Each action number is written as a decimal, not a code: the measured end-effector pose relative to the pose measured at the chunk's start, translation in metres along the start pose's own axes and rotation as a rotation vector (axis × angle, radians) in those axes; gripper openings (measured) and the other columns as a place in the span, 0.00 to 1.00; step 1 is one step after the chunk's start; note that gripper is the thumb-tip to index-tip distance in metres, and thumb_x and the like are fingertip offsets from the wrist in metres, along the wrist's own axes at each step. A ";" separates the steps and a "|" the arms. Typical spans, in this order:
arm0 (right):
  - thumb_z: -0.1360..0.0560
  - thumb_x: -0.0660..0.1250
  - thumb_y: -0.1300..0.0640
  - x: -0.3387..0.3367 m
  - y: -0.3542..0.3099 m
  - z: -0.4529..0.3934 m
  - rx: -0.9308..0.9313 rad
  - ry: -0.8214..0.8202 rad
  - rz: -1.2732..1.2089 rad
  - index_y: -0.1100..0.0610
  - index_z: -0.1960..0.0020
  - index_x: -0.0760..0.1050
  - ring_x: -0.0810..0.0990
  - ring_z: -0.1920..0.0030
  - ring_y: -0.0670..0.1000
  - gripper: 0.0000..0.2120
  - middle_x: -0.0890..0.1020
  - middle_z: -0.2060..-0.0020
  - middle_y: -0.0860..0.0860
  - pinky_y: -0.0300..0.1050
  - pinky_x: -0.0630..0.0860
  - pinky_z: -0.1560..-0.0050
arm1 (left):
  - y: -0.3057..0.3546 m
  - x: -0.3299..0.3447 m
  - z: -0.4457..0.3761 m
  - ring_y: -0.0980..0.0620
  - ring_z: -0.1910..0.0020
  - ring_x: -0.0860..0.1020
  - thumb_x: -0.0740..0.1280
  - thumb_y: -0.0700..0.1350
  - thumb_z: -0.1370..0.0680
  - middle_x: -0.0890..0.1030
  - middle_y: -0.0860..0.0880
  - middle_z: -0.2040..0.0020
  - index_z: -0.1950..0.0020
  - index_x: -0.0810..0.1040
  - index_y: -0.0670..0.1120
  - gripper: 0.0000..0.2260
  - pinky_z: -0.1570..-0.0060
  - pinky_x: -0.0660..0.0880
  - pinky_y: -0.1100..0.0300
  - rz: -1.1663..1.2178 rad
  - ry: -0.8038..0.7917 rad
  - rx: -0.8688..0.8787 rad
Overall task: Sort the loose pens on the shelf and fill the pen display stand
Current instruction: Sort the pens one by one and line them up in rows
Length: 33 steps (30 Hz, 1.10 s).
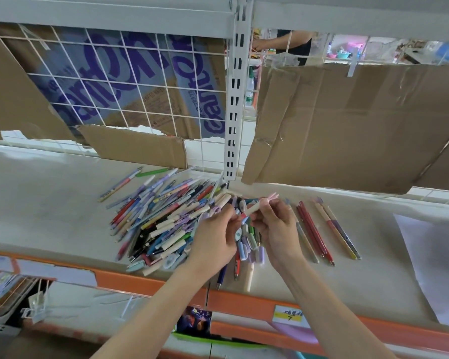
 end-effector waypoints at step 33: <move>0.23 0.60 0.59 -0.065 0.000 -0.049 -0.306 -0.038 1.468 0.59 0.46 0.74 0.75 0.52 0.59 0.08 0.74 0.49 0.56 0.47 0.70 0.60 | -0.041 -0.021 0.004 0.53 0.53 0.69 0.72 0.46 0.27 0.73 0.51 0.57 0.59 0.78 0.45 0.06 0.49 0.67 0.57 -0.267 -0.168 -0.018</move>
Point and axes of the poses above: each hand's wrist, its own z-axis away from the middle knuckle, its own x-axis out of the palm, y = z × x, the point moved 3 cm from there along -z, towards the middle knuckle
